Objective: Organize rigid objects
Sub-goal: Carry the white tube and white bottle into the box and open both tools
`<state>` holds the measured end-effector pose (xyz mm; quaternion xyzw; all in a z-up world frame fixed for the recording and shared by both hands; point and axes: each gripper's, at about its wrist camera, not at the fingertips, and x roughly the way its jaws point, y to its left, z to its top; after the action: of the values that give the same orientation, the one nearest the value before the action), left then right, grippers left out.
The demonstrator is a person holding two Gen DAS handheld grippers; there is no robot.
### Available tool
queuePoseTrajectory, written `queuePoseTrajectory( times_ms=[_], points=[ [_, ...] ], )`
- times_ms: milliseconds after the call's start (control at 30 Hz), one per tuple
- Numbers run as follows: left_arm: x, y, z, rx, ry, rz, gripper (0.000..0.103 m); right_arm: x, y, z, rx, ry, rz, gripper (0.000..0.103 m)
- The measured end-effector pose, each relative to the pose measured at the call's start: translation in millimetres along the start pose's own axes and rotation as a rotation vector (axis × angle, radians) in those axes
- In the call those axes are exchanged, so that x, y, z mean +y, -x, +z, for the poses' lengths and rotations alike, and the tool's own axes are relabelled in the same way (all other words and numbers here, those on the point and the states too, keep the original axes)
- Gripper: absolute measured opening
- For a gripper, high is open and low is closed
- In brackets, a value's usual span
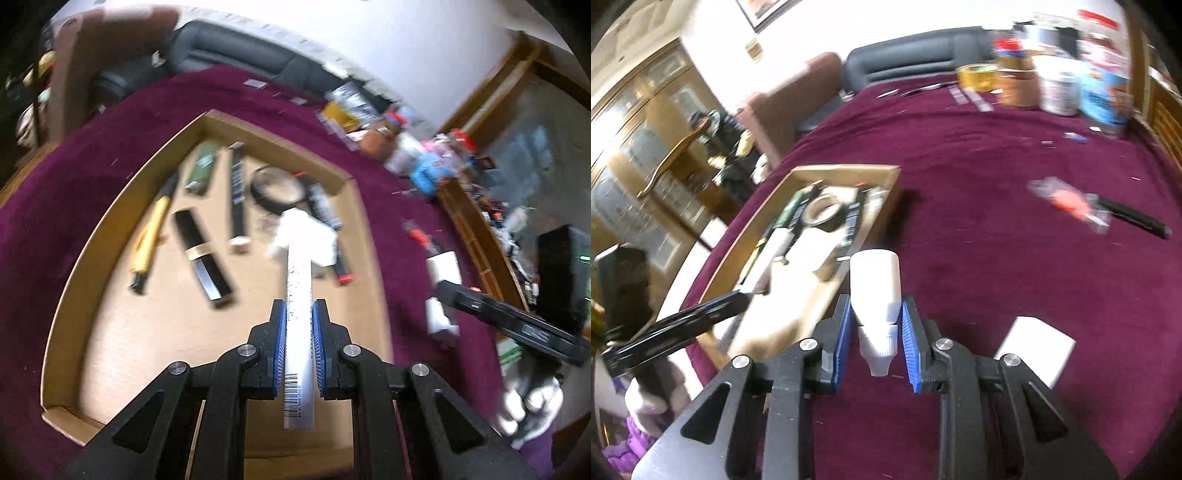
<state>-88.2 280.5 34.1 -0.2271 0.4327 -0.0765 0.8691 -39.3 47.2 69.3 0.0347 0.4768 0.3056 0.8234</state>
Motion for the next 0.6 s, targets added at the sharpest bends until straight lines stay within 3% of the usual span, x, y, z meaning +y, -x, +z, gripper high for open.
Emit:
queuePoseTrajectory(
  times_ms=[133, 267, 400, 467, 533, 600],
  points=[
    [16, -20, 4, 0.049, 0.048, 0.051, 0.011, 34, -27, 2, 0.048, 0.051, 0.026, 0.024],
    [20, -21, 2, 0.037, 0.048, 0.075, 0.011, 60, -52, 1, 0.103, 0.112, 0.016, 0.024],
    [25, -13, -4, 0.035, 0.066, 0.056, 0.012, 75, -74, -3, 0.16, 0.146, -0.001, 0.024],
    [30, -4, -5, 0.022, 0.075, 0.041, 0.017, 79, -83, -5, 0.178, 0.155, -0.012, 0.024],
    [32, 8, -6, -0.003, 0.07, 0.041, 0.036, 81, -90, -5, 0.185, 0.171, -0.032, 0.024],
    [31, 21, -6, -0.039, 0.062, 0.048, 0.046, 82, -94, -5, 0.177, 0.183, -0.063, 0.024]
  ],
)
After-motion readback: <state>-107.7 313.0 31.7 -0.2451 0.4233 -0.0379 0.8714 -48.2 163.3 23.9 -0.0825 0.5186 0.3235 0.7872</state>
